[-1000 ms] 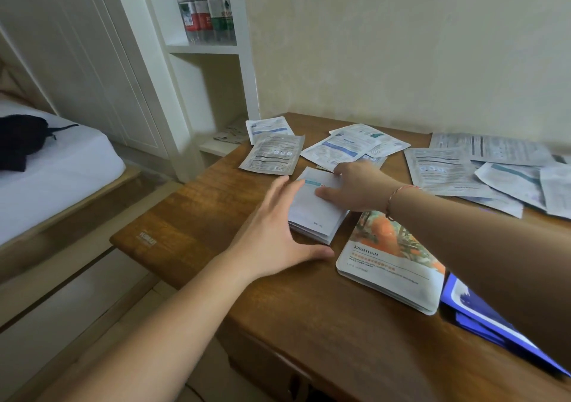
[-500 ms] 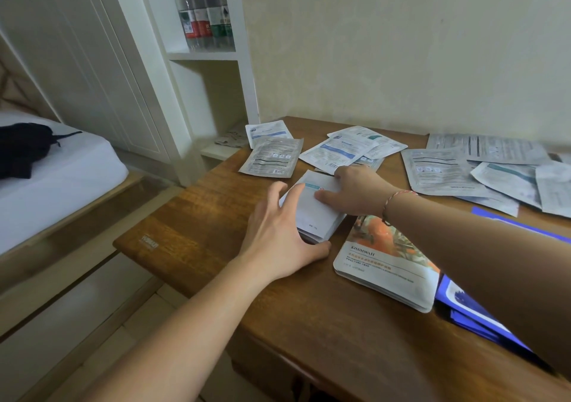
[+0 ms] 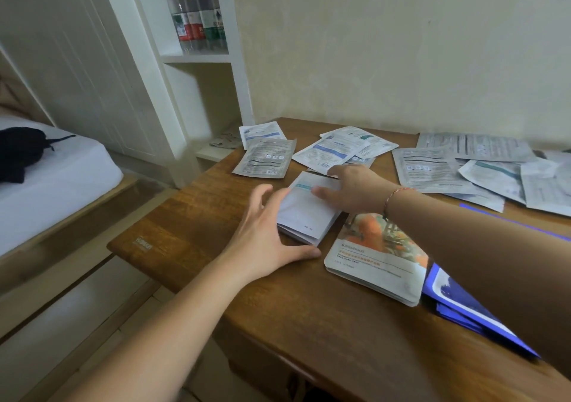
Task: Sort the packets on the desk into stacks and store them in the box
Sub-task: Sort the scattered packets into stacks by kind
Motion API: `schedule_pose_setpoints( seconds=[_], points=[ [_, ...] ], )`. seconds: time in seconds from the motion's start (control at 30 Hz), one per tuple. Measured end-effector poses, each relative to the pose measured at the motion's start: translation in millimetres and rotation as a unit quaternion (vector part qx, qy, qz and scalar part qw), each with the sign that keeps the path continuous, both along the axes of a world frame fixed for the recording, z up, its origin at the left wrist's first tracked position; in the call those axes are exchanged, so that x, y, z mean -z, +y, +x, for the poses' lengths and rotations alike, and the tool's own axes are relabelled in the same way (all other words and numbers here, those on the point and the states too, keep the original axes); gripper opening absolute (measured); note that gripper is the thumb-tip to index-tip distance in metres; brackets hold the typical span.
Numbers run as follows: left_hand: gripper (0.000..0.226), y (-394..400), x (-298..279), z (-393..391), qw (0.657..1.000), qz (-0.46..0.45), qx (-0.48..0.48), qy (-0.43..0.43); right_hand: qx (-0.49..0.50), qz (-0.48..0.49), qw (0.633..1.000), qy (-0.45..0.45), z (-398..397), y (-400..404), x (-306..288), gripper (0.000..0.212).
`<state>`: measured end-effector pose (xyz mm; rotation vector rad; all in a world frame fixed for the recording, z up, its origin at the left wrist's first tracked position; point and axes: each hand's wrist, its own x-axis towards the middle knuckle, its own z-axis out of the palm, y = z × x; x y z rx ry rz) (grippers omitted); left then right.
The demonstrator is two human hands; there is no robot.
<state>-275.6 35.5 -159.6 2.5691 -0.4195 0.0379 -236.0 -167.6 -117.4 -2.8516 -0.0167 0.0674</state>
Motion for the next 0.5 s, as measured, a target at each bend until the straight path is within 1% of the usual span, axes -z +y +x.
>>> schedule_pose_setpoints(
  seconds=[0.03,0.07,0.1,0.17,0.23,0.3,0.37,0.5],
  points=[
    [0.117,3,-2,-3,1.0,0.0,-0.001,0.0,0.006,0.009,1.0,-0.017,-3,-9,-7,0.071],
    [0.117,6,-2,-7,1.0,0.003,0.002,-0.018,0.015,0.009,0.999,-0.037,-6,-20,-14,0.068],
    [0.116,7,-3,-13,0.999,0.01,0.021,-0.049,0.019,-0.012,0.999,-0.05,-10,-33,-20,0.062],
    [0.108,0,-7,-29,0.987,0.038,0.108,-0.111,0.007,-0.085,0.996,-0.019,-20,-56,-29,0.052],
    [0.095,-18,-13,-41,0.957,0.106,0.208,-0.174,-0.016,-0.146,0.988,0.046,-31,-69,-26,0.055],
    [0.08,-40,-13,-44,0.921,0.141,0.276,-0.235,-0.022,-0.157,0.984,0.082,-40,-77,-18,0.06],
    [0.07,-56,-13,-43,0.908,0.14,0.3,-0.258,-0.018,-0.143,0.987,0.076,-45,-81,-11,0.059],
    [0.062,-63,-10,-38,0.91,0.128,0.304,-0.25,-0.02,-0.13,0.989,0.071,-47,-82,-3,0.051]
  ],
)
